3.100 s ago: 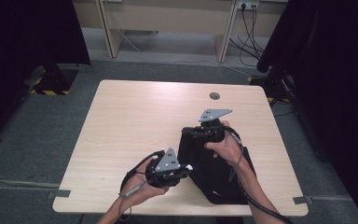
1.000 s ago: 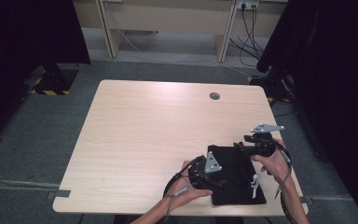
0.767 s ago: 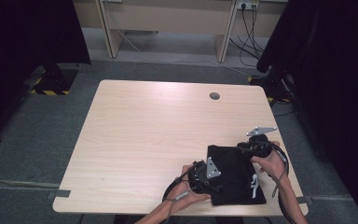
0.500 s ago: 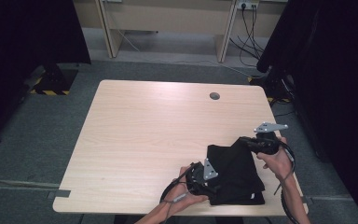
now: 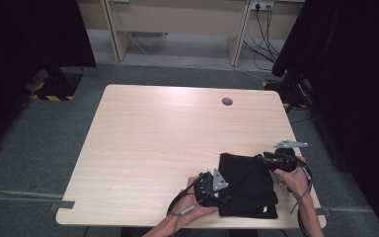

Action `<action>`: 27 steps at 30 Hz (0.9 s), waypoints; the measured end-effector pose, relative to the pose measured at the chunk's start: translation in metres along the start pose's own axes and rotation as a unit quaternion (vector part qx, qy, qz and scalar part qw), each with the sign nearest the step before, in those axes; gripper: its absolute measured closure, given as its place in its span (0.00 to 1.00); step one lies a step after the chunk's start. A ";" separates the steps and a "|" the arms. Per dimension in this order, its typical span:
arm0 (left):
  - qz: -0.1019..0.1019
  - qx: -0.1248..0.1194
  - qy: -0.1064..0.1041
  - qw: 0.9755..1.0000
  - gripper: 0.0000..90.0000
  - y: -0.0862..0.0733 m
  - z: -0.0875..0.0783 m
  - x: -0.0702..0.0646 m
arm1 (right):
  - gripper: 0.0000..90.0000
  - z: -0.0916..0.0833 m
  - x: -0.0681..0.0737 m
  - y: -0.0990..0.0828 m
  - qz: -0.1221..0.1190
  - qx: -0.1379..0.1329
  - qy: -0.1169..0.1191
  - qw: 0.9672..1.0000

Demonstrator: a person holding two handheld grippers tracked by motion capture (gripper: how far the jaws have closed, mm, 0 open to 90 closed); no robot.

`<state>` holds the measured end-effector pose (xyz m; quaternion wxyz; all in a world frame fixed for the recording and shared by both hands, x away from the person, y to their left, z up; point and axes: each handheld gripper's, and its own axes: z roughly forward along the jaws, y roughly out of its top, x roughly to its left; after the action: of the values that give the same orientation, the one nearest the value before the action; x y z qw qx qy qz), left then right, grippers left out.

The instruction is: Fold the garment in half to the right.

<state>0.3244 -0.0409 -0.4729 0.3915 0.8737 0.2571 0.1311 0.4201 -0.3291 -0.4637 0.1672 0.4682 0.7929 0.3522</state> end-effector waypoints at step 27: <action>0.006 -0.010 -0.005 1.000 0.47 0.059 0.055 0.085 | 0.46 -0.043 0.043 -0.029 -0.035 -0.012 -0.005 0.999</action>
<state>0.4393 -0.0610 -0.4621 0.4004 0.8720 0.2490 0.1314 0.3550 -0.3188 -0.4516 0.1894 0.4397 0.8038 0.3530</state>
